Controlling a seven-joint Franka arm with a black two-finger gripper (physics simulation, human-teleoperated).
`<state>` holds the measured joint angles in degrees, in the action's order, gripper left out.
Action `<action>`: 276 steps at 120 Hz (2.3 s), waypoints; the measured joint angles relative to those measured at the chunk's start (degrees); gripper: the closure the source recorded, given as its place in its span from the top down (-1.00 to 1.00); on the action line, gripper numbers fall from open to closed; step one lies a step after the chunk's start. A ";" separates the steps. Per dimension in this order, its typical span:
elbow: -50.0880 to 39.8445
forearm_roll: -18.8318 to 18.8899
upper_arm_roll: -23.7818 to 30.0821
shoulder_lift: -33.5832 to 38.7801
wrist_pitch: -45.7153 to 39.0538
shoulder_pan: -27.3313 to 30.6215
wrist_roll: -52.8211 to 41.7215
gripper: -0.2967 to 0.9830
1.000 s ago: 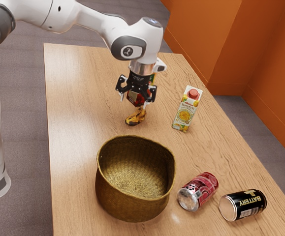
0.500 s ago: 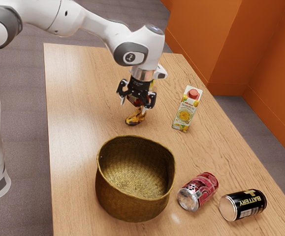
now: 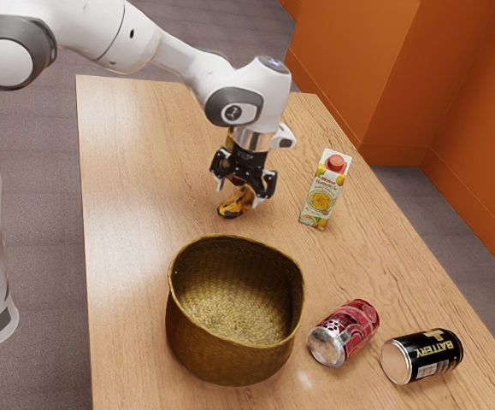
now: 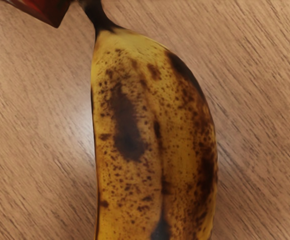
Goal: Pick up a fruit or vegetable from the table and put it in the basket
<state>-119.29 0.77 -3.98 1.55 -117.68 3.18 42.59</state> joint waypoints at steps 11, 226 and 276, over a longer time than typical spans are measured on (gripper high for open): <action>0.69 -0.03 -0.01 -0.80 -0.42 0.02 -0.34 0.54; 1.40 -0.16 -0.86 -4.68 -5.90 0.01 -2.53 0.54; 1.24 -0.47 -0.86 -4.84 -6.12 0.13 -2.56 0.54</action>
<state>-118.04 0.30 -4.83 -3.29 -123.80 3.31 40.03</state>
